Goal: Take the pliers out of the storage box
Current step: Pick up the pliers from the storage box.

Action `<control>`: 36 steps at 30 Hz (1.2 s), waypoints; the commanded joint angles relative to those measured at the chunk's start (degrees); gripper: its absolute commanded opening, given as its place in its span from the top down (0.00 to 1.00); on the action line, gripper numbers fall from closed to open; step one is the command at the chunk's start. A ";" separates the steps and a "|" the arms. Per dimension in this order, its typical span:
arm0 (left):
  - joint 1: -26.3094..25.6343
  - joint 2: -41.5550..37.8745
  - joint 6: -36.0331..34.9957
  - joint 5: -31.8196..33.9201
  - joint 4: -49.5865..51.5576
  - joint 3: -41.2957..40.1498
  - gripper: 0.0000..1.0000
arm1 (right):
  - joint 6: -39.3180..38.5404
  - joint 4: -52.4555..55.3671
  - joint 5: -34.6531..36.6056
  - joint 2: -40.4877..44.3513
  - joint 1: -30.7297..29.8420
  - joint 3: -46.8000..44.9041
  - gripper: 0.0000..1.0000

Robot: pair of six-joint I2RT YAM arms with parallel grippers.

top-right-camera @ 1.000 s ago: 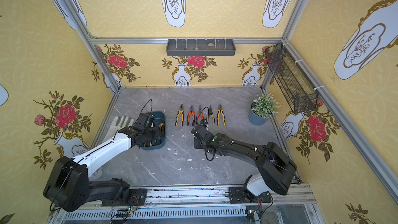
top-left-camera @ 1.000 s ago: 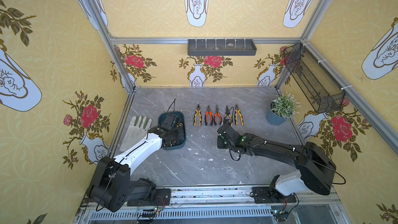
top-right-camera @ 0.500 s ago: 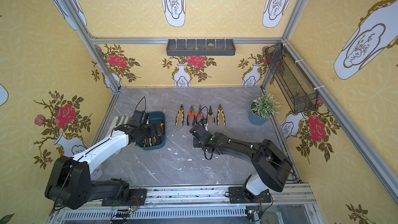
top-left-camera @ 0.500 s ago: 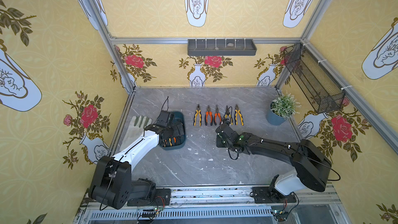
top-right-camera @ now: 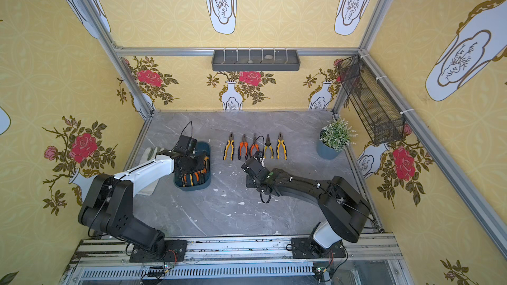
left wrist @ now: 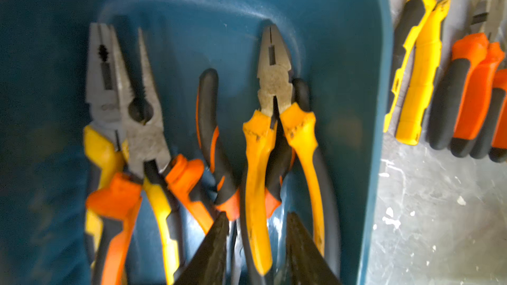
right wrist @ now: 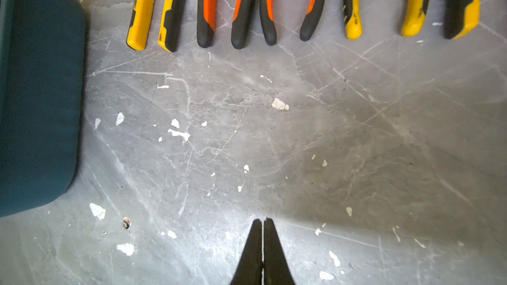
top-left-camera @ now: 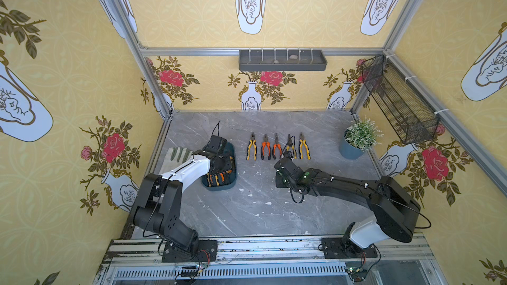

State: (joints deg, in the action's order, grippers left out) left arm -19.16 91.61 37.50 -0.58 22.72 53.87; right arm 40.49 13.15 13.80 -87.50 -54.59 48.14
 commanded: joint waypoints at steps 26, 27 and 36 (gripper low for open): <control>0.05 0.75 10.14 -12.35 -7.70 -7.46 0.76 | 0.58 -0.94 0.08 -1.53 0.41 1.08 0.93; 0.00 0.31 10.23 -12.30 -7.54 -7.80 0.75 | 0.60 -0.95 0.08 -1.53 0.34 1.10 0.93; -0.42 -1.78 11.83 -13.48 -8.57 -10.52 0.59 | 0.70 -0.79 0.24 -1.34 0.34 1.02 0.93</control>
State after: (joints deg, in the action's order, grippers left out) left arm -19.35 90.08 48.47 -12.73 13.04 43.99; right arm 40.71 12.08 13.72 -88.92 -54.24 48.93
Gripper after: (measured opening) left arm 0.414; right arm 0.066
